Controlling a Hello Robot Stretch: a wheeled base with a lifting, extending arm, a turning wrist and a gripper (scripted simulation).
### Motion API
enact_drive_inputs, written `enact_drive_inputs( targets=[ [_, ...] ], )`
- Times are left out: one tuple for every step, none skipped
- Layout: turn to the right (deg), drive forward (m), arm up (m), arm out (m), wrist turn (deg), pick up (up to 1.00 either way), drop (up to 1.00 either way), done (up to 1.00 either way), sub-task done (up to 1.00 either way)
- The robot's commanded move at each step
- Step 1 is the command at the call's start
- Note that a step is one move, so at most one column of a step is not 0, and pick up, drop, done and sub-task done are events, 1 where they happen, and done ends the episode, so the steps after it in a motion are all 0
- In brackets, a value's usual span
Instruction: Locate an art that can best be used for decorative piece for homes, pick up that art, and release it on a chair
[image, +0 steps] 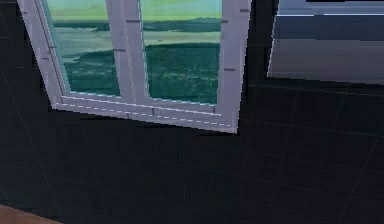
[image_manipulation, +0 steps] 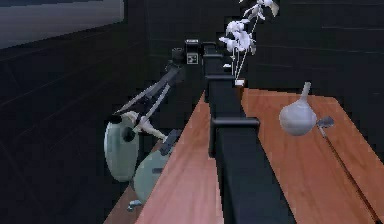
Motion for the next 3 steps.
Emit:
enact_drive_inputs(
  targets=[
    [0.0,0.0,0.0,0.0,45.0,0.0,0.0,0.0,0.0],
    [0.0,0.0,0.0,0.0,45.0,0.0,0.0,0.0,0.0],
    [0.0,0.0,0.0,0.0,12.0,0.0,0.0,0.0,0.0]
  ],
)
